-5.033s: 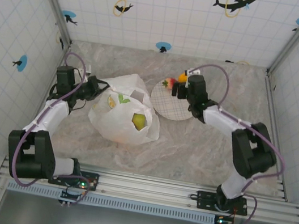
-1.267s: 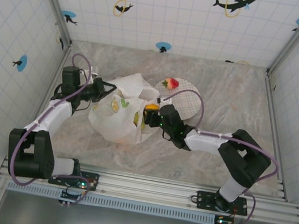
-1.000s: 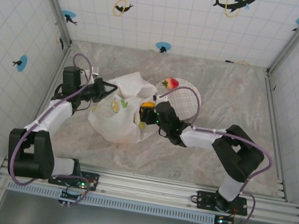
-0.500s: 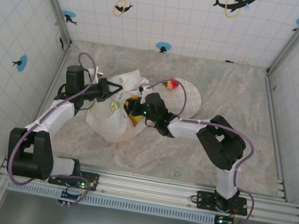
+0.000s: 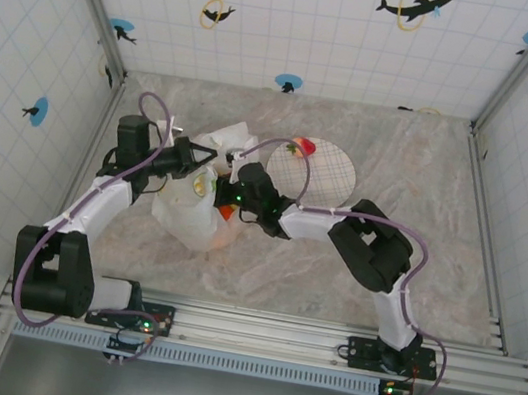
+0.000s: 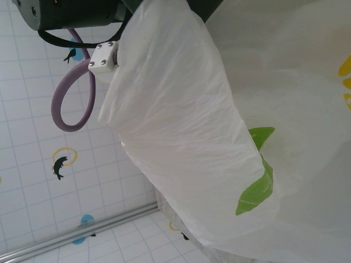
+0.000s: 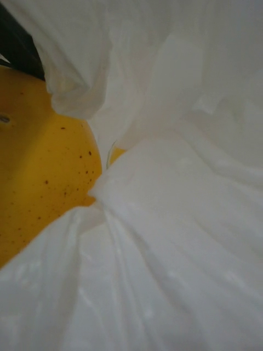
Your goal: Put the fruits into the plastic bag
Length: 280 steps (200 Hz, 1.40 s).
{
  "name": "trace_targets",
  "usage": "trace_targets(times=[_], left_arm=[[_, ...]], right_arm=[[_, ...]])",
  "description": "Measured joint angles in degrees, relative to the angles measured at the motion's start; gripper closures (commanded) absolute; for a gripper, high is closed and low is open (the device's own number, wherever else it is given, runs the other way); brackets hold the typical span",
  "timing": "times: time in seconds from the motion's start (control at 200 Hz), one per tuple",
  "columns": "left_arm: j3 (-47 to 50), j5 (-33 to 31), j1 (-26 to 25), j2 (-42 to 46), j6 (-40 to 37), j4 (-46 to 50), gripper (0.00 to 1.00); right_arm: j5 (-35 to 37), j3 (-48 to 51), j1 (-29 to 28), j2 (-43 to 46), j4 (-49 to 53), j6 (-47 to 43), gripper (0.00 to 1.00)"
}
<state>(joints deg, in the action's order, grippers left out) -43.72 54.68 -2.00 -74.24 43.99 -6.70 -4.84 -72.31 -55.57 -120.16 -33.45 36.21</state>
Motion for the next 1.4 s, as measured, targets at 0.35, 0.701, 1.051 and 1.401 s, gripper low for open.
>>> trace_targets(times=[0.35,0.701,1.051,1.401], left_arm=[[0.0,-0.5,0.0,0.0,-0.4,0.9,1.00],[0.0,-0.9,0.0,0.0,-0.4,1.5,1.00],[0.0,-1.4,0.2,0.0,-0.6,2.7,1.00],[0.0,-1.6,0.2,-0.2,-1.7,3.6,1.00]], right_arm=[[-1.1,0.3,1.1,2.0,3.5,-3.8,0.01],[-1.5,2.9,2.0,6.4,3.7,-5.6,0.03],[-9.7,21.0,4.8,20.5,0.5,-10.9,0.08],[-11.8,29.8,4.7,30.8,1.6,-18.8,0.12]])
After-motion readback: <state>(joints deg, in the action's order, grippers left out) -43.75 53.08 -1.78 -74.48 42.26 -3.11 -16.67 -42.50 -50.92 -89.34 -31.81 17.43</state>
